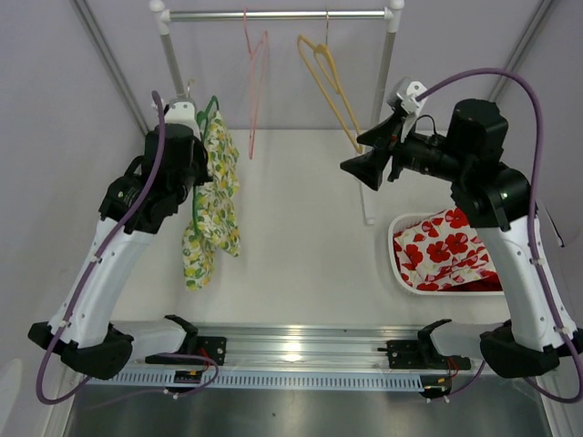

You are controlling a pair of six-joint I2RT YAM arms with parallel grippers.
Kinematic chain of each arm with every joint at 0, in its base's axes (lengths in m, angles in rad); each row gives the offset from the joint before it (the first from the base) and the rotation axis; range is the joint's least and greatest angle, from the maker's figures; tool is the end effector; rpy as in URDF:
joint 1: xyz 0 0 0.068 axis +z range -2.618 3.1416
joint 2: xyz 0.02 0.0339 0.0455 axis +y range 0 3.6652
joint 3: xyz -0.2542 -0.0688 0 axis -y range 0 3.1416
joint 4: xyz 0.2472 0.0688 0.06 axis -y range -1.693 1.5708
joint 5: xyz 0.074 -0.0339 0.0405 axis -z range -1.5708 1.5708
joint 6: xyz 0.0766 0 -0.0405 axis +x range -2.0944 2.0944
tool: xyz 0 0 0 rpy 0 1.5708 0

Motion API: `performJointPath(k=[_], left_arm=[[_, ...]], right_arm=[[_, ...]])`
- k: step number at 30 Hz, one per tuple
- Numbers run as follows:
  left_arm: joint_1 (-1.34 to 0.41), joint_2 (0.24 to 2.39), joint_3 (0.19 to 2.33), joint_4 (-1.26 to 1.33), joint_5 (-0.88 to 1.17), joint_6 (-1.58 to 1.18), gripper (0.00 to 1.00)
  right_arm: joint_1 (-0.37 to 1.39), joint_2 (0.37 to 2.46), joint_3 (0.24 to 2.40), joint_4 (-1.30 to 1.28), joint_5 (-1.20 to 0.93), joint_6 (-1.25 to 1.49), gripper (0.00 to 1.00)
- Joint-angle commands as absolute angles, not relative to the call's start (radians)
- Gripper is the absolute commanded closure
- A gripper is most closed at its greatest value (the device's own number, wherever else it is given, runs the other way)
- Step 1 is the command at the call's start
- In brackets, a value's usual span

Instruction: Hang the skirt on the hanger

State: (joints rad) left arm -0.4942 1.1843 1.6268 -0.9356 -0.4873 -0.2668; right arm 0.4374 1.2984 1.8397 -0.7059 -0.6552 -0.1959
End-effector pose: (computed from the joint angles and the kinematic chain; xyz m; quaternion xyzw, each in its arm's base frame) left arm 0.2342 -0.0854 0.4420 -0.0285 0.8416 0.0073 0.5393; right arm 0.2207 0.1547 0.5150 -0.4226 0.6216 0.3174 0.5782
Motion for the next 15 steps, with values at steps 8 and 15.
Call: performJointPath(k=[8,15], left_arm=[[-0.336,1.261,1.802,-0.64,-0.233,-0.028,1.0],[-0.299,1.414,1.968,-0.637,-0.215,-0.011,1.0]], right_arm=[[0.397,1.193,1.763,-0.655,-0.325,-0.221,0.27],[0.29,1.216,1.723,-0.67,-0.333,-0.209,0.27]])
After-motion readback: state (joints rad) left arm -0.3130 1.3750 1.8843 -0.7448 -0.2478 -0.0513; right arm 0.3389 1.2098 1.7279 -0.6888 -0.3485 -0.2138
